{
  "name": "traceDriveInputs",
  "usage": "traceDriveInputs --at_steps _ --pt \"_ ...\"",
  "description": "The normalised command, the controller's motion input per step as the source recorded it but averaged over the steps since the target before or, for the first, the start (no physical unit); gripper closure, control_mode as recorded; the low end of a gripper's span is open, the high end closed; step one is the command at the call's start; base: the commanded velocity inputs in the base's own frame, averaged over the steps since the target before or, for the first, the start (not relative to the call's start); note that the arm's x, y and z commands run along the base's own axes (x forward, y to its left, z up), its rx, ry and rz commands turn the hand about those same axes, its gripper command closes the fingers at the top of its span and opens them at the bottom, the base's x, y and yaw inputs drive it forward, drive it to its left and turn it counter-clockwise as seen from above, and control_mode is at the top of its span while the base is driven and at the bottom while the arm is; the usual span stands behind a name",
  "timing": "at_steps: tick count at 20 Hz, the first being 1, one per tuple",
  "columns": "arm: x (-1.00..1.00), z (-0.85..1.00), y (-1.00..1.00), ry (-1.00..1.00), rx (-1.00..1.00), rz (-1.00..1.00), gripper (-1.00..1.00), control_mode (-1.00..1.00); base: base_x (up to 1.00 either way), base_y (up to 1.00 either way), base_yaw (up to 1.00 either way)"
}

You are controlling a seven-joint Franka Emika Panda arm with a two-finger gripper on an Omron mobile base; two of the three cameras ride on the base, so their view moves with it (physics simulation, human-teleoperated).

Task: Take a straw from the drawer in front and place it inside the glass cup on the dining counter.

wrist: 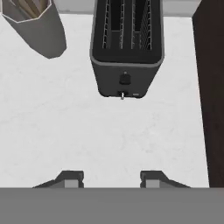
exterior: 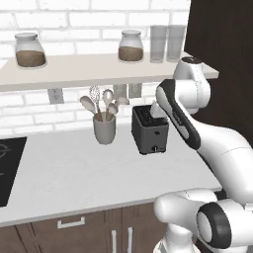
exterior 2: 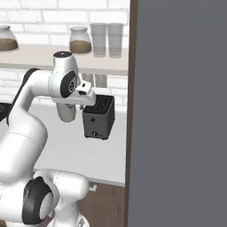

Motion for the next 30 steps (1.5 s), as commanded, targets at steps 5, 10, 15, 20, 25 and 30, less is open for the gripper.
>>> traceDriveInputs --at_steps 5,10,15,20,25,30 --pt "-0.68 -0.29 -0.03 0.0 -0.04 0.0 -1.0 -1.0 0.0 0.0 0.0" --pt "-0.93 -0.73 -0.06 0.01 -0.06 0.0 -1.0 -1.0 0.0 0.0 0.0" --pt "-0.65 -0.71 -0.03 0.0 -0.04 0.0 -1.0 -1.0 0.0 0.0 0.0" --pt "-0.38 -0.47 0.0 0.0 -0.01 0.0 -1.0 -1.0 0.0 0.0 0.0" --pt "-0.15 -0.09 0.0 0.0 0.0 0.0 -1.0 1.0 -0.32 0.0 0.0" --pt "0.0 0.0 0.0 0.0 0.0 0.0 -1.0 1.0 -0.46 0.3 0.0"
